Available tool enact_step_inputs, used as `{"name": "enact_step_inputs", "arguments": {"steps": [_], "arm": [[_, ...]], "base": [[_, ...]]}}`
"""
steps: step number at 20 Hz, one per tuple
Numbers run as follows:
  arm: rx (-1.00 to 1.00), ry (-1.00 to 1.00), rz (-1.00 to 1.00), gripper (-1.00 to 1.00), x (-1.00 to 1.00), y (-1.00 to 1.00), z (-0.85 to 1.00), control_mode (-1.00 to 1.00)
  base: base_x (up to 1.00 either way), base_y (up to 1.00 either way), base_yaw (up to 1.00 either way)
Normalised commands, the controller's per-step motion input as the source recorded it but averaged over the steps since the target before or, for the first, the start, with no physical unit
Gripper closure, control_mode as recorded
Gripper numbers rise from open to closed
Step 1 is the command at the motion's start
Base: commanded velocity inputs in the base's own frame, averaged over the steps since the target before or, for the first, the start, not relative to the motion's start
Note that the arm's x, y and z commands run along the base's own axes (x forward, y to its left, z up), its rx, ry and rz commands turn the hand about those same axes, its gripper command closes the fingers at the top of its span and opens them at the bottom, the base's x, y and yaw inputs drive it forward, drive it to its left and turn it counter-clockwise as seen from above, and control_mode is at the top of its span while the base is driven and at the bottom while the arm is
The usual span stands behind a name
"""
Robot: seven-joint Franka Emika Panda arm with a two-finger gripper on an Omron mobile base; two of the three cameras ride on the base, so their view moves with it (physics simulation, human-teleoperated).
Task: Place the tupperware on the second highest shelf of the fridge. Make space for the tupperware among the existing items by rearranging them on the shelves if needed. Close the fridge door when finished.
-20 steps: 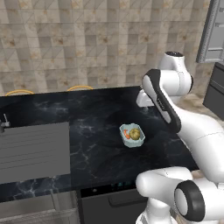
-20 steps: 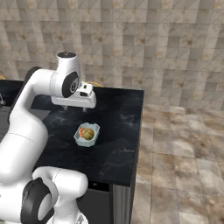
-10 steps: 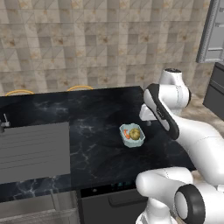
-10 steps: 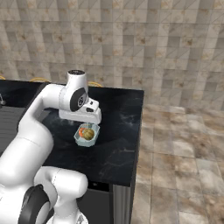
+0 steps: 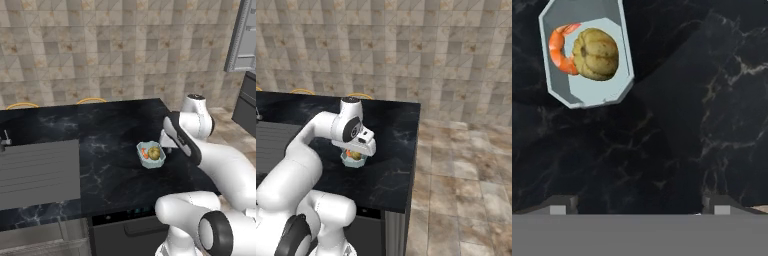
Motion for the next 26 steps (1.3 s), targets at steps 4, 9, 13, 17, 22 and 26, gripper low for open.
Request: {"name": "enact_step_inputs", "arguments": {"steps": [4,9,13,17,22,26], "arm": [[0.02,0.04,-0.03,-1.00,0.46,0.00,-0.34,-1.00],[0.00,0.04,0.00,-1.00,0.46,0.00,-0.30,-1.00],[0.00,0.01,0.00,-1.00,0.40,0.00,-0.37,-1.00],[0.00,0.00,0.00,-1.00,0.38,0.00,-0.42,-1.00],[0.00,0.00,0.00,-1.00,0.32,0.04,-0.41,-1.00],[0.00,0.00,0.00,-1.00,0.20,0.08,-0.36,-1.00]], "base": [[0.00,0.00,0.00],[0.00,0.00,0.00],[0.00,0.00,0.00],[0.00,0.00,0.00],[0.00,0.00,0.00],[0.00,0.00,0.00]]}}
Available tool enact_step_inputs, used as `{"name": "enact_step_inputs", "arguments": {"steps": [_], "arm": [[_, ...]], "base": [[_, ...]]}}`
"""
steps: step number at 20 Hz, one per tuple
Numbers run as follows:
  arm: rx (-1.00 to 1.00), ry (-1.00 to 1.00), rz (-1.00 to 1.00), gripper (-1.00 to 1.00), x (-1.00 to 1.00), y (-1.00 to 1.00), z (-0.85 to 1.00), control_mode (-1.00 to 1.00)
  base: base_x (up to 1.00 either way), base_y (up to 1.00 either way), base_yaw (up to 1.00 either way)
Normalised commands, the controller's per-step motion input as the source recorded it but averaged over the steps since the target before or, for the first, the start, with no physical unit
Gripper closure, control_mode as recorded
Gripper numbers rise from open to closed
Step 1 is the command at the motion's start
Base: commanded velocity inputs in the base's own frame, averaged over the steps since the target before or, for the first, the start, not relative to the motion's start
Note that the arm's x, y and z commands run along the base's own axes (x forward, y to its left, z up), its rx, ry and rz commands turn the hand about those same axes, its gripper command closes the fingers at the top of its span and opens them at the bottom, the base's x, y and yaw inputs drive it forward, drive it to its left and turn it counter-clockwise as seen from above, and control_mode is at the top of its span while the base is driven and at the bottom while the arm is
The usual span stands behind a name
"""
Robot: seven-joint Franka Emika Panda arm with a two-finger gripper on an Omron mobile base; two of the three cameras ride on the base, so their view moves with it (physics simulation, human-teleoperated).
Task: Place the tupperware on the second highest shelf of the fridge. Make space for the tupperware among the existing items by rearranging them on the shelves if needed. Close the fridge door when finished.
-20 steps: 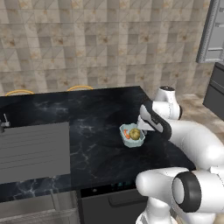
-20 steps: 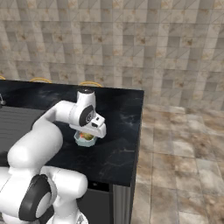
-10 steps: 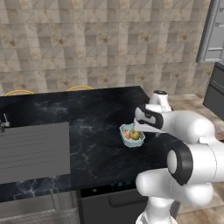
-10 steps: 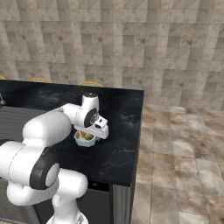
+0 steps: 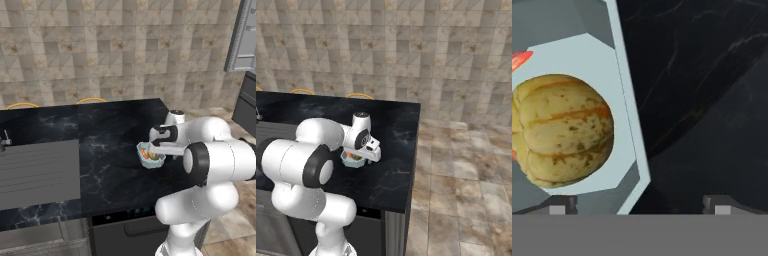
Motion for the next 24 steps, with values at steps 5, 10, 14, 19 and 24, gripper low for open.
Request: {"name": "enact_step_inputs", "arguments": {"steps": [5,10,14,19,24], "arm": [[0.00,0.00,0.00,-1.00,0.18,0.05,-0.29,-1.00],[0.00,0.00,0.00,-1.00,0.22,0.00,-0.25,-1.00],[0.00,0.00,0.00,-1.00,0.19,0.02,-0.27,-1.00],[0.00,0.00,0.00,1.00,0.13,0.03,-0.28,-1.00],[0.01,-0.07,0.04,1.00,-0.12,0.00,-0.02,-1.00]], "base": [[0.00,0.00,0.00],[0.00,0.00,0.00],[0.00,0.00,0.00],[0.00,0.00,0.00],[0.00,0.00,0.00]]}}
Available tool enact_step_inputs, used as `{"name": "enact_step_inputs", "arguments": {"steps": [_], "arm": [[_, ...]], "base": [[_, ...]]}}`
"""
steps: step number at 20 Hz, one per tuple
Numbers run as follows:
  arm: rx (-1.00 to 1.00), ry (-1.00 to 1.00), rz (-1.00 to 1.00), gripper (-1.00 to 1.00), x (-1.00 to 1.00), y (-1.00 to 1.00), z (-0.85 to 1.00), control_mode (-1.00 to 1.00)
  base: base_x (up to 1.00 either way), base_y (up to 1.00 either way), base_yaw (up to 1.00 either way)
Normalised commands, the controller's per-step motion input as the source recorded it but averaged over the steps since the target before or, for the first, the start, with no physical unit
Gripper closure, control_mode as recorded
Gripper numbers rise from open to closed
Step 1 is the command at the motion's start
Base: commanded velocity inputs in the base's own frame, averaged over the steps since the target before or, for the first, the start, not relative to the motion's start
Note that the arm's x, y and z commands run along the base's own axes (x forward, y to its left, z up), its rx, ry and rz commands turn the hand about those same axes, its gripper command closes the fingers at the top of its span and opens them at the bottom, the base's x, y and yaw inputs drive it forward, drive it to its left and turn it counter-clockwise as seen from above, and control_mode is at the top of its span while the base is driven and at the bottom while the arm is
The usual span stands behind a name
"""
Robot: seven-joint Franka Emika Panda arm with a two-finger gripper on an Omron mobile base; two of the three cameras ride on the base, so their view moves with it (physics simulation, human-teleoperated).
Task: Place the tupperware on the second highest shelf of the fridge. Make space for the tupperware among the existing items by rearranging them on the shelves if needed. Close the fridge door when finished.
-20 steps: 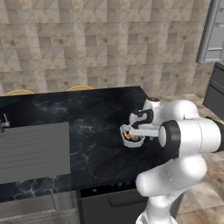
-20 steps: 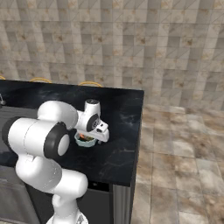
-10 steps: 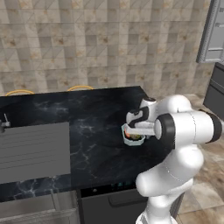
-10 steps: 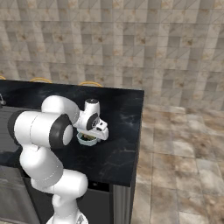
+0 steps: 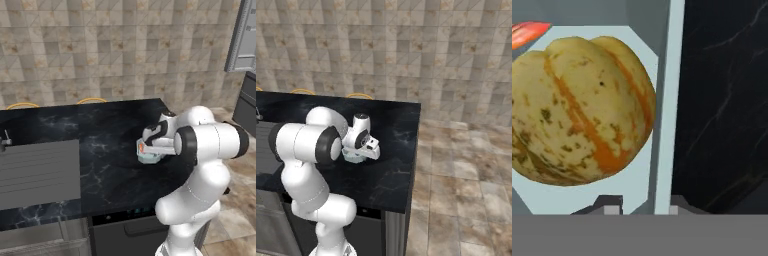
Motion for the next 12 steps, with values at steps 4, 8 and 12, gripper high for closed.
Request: {"name": "enact_step_inputs", "arguments": {"steps": [4,8,12], "arm": [[0.07,-0.18,0.01,1.00,-0.44,-0.02,0.77,-1.00],[0.02,-0.19,0.00,1.00,-0.62,0.00,1.00,-1.00],[0.00,-0.13,-0.01,1.00,-0.66,0.00,1.00,-1.00]], "base": [[0.00,0.00,0.00],[0.00,0.00,0.00],[0.00,0.00,0.00]]}}
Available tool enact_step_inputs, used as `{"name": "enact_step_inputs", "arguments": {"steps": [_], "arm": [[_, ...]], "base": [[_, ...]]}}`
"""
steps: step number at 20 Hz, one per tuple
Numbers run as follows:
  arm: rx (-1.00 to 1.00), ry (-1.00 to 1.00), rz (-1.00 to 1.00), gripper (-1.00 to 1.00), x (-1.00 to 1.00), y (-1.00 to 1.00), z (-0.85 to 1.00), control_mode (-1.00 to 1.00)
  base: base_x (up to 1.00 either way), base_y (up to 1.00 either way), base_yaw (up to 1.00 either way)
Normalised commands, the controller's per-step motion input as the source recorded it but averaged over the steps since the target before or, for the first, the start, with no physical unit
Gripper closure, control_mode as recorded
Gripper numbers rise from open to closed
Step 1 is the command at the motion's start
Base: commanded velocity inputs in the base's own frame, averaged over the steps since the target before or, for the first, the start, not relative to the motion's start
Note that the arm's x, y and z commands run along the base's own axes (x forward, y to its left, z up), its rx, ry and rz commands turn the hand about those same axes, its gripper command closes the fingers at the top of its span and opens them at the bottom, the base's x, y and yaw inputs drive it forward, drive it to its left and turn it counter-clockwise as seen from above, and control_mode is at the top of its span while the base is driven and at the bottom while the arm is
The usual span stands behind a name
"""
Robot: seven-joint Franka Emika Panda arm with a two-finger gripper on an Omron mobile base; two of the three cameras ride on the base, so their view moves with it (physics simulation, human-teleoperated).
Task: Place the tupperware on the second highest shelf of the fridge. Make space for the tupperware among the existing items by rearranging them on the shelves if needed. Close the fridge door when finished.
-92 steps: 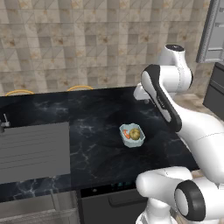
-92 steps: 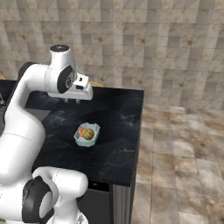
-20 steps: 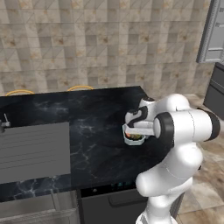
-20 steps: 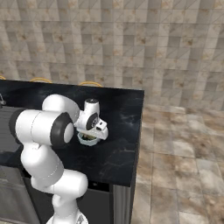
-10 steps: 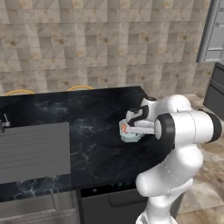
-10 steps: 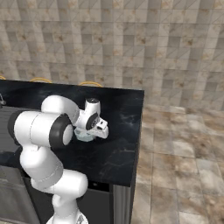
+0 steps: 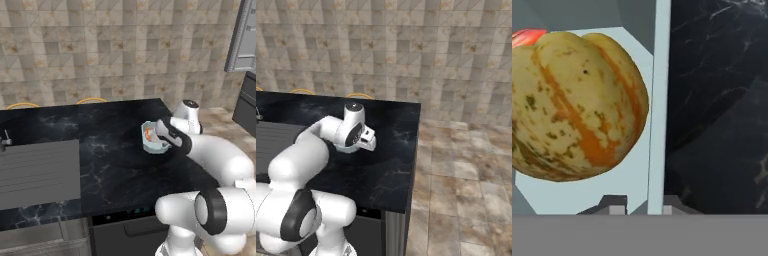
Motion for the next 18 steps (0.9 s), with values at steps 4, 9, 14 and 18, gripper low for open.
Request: {"name": "enact_step_inputs", "arguments": {"steps": [4,9,14,18], "arm": [[0.00,-0.10,-0.01,1.00,-0.78,0.00,0.94,-1.00],[0.00,-0.13,0.00,1.00,-0.86,0.00,1.00,-1.00],[0.00,-0.04,0.00,1.00,-0.68,0.00,0.95,-1.00],[0.00,0.01,0.00,1.00,-0.11,0.00,0.77,-1.00]], "base": [[0.00,0.00,0.00],[0.00,0.00,0.00],[0.00,0.00,0.00],[0.00,0.00,0.00]]}}
